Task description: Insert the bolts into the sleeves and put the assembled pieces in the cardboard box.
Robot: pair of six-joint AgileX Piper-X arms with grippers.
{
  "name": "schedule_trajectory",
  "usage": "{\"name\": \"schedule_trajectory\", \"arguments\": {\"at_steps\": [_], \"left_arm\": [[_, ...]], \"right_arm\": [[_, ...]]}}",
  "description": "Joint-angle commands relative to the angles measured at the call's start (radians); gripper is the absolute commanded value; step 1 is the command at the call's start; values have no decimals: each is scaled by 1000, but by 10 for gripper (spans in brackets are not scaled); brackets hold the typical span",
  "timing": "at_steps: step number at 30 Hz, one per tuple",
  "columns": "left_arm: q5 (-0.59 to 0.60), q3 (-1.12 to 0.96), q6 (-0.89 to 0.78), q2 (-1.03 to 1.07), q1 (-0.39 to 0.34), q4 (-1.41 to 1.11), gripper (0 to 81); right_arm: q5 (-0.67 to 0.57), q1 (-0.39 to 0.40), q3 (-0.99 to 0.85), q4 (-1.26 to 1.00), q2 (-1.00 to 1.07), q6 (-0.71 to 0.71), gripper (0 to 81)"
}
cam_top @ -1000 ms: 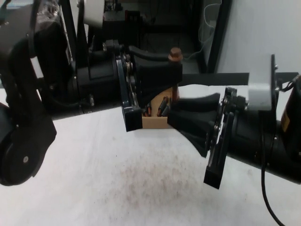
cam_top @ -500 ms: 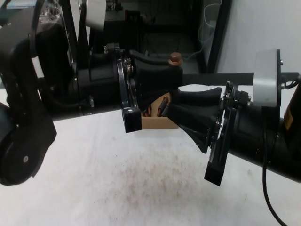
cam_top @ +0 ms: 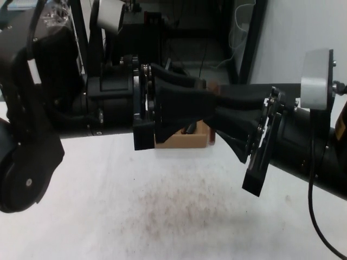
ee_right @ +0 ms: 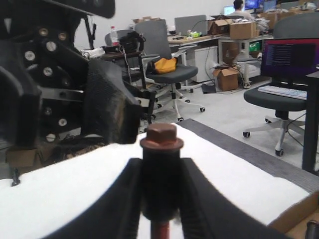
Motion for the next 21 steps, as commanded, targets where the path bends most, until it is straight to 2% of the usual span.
{"name": "schedule_trajectory", "arguments": {"at_steps": [1, 11, 21], "left_arm": [[11, -12, -9, -2, 0, -5, 445], [-48, -12, -9, -4, 8, -15, 445], [-94, -12, -50, -6, 75, -165, 445]], "right_arm": [[-17, -4, -6, -20, -3, 4, 6], [-23, -4, -6, -19, -3, 4, 6], [-23, -4, -6, -9, -3, 6, 6]]}}
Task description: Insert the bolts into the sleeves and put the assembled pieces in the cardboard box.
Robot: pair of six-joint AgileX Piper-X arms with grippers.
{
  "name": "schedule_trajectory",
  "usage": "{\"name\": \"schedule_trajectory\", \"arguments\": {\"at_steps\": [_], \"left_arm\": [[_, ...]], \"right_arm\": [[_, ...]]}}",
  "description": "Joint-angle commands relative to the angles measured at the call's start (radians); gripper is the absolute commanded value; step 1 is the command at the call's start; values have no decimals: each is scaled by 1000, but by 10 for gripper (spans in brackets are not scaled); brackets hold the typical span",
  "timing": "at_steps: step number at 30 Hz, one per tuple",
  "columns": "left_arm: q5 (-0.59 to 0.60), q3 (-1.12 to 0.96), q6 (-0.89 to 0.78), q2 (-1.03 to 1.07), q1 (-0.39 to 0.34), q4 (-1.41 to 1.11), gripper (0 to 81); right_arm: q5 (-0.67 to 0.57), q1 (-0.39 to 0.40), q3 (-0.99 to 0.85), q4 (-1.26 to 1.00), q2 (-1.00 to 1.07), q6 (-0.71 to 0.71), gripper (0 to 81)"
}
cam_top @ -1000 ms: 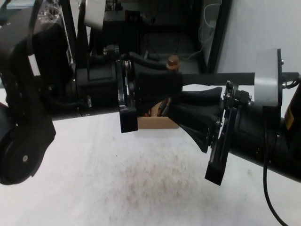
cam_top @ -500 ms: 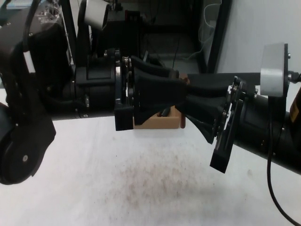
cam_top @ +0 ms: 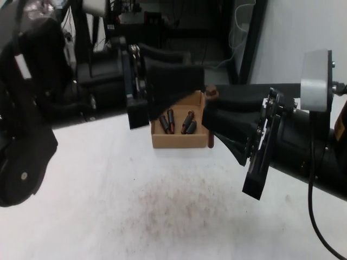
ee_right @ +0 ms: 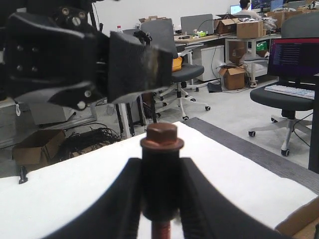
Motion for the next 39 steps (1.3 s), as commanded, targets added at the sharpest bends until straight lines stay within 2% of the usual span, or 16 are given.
{"name": "schedule_trajectory", "arguments": {"at_steps": [1, 3, 5, 6, 8, 12, 17, 19, 22, 24, 26, 31, 39], "left_arm": [[-37, -12, -50, -6, 22, -80, 442], [-65, -12, -60, -11, 34, -97, 401], [-87, -12, -59, -19, 49, -106, 287], [-101, -12, -59, -23, 58, -110, 177], [-110, -12, -40, -36, 73, -110, 11], [-143, -12, -28, -56, 105, -108, 3], [-317, -12, -15, -99, 117, 30, 3], [-399, -12, 45, -130, 117, 167, 3], [-583, -12, 182, -193, 114, 478, 3], [-722, -12, 252, -240, 114, 697, 3], [-805, -12, 264, -277, 114, 862, 3], [-819, -3, 271, -316, 114, 1099, 3], [-819, 59, 271, -316, 114, 1127, 3]], "right_arm": [[-8, -4, -6, -2, -3, 4, 6], [-8, -4, -6, 9, -3, 9, 6], [-8, -4, -6, 19, -3, 19, 6], [-8, -4, -6, 19, -3, 19, 6], [7, -4, -6, 19, -3, 40, 6], [121, -4, -8, 19, -3, 174, 6], [270, -7, -97, 234, 8, 179, 6], [281, -25, -169, 374, 41, 158, 6], [280, -59, -280, 510, 125, 156, 6], [275, -83, -351, 547, 201, 156, 6], [275, -102, -433, 572, 285, 156, 6], [270, -124, -662, 682, 504, 156, 6], [270, -130, -1017, 876, 853, 156, 6]]}}
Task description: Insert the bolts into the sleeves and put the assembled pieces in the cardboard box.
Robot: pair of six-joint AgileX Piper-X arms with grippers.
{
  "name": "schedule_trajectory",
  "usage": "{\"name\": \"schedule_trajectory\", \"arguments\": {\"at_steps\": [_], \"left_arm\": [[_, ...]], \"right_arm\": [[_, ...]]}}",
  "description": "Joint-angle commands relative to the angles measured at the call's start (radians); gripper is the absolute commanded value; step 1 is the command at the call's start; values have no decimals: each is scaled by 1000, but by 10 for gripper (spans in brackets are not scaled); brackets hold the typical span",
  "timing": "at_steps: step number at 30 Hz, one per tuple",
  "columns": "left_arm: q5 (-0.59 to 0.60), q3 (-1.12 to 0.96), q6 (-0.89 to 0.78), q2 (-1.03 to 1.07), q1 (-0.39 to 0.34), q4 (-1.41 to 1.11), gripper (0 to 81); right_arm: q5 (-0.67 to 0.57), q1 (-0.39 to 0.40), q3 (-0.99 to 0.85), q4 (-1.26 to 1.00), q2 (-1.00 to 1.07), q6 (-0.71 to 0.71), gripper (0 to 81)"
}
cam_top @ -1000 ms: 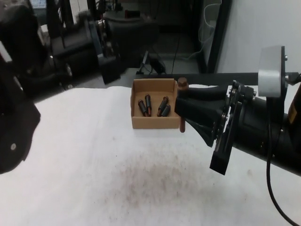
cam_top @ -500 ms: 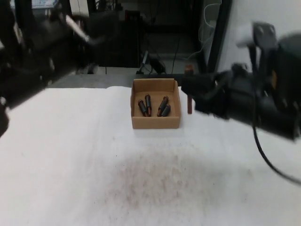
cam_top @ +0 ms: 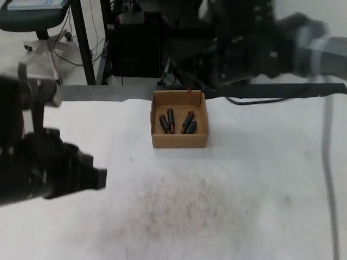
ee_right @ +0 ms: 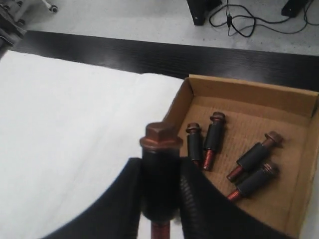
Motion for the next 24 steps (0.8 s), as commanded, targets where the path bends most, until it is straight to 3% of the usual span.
{"name": "schedule_trajectory", "arguments": {"at_steps": [1, 12, 18, 21, 24], "left_arm": [[-15, 29, 7, -7, 0, 9, 3], [-15, 80, 7, -7, 0, 1, 3], [-15, 88, 7, -7, 0, -9, 3], [-17, 88, 7, -7, 0, -47, 3], [-16, 88, 7, -7, 0, -94, 3]], "right_arm": [[-5, -9, -74, 31, 57, -9, 6], [11, -51, -421, 134, 379, -9, 6], [26, -74, -472, 141, 430, -9, 2], [23, -77, -473, 150, 430, -62, 62], [-39, -77, -469, 157, 430, -100, 183]]}}
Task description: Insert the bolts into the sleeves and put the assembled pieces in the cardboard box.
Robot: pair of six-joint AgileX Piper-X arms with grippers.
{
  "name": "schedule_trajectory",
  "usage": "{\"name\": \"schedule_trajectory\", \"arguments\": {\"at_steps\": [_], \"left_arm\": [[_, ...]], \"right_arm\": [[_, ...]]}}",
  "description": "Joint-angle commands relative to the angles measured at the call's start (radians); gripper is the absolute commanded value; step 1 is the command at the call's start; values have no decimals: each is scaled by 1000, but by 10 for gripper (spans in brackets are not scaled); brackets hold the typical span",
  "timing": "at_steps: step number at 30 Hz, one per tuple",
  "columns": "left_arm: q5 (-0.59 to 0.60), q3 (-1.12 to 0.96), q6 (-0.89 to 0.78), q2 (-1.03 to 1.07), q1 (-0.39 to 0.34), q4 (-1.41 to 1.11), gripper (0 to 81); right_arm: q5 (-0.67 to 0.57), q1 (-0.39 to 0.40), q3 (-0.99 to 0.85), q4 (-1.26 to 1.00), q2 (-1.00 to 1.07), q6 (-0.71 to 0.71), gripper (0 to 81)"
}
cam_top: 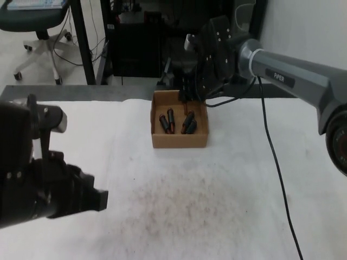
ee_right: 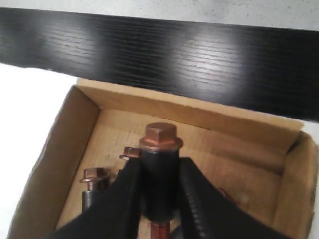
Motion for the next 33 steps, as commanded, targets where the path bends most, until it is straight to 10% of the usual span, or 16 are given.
{"name": "schedule_trajectory", "arguments": {"at_steps": [1, 8, 11, 14, 21, 33], "left_arm": [[-22, -1, 7, -6, 0, -53, 3], [-26, -1, 7, -6, 0, -64, 3], [-26, -1, 7, -6, 0, -66, 3], [-31, -1, 7, -6, 0, -66, 3], [-135, -1, 3, -10, 0, -68, 3], [-217, 1, -129, -180, 0, 39, 3]], "right_arm": [[-53, -2, -12, -2, -13, -30, 235], [-62, -2, -12, 4, -15, -30, 400], [-62, -3, -15, 29, -31, -30, 301], [-62, -10, -15, 101, -68, -20, 13], [-83, -34, 39, 254, -224, 69, 8], [-47, -107, 929, -108, -1008, 67, 8]]}}
